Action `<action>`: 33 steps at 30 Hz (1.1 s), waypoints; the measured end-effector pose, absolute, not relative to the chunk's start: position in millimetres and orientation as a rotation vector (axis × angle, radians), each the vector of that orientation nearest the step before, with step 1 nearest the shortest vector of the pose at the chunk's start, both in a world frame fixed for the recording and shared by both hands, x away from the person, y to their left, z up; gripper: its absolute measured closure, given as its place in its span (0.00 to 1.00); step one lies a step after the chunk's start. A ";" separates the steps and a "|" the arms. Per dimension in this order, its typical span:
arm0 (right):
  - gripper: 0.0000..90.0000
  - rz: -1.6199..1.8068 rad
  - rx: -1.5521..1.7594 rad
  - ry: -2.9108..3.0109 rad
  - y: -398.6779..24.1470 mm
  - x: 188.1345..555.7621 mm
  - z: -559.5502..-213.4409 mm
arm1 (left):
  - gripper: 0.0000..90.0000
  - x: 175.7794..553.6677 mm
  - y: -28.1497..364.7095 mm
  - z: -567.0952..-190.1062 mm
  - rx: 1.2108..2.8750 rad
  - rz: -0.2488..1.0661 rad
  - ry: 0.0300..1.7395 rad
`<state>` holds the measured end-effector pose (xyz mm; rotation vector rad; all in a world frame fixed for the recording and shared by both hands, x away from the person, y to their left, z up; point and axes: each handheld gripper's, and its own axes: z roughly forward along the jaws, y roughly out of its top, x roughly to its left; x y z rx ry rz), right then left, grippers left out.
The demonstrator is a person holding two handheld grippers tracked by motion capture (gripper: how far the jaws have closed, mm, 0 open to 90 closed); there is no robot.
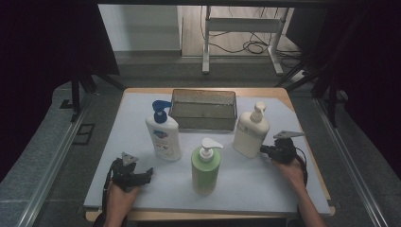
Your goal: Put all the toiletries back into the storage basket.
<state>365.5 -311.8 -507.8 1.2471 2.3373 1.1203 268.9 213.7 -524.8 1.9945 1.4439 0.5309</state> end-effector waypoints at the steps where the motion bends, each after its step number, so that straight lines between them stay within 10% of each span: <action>1: 1.00 1.120 1.247 2.339 -311.1 364.1 -507.7 | 0.13 268.9 213.7 -524.8 1.995 0.531 1.444; 33: 0.79 1.104 1.187 2.388 -306.0 330.9 -499.7 | 0.13 268.8 213.6 -524.9 1.994 0.532 1.444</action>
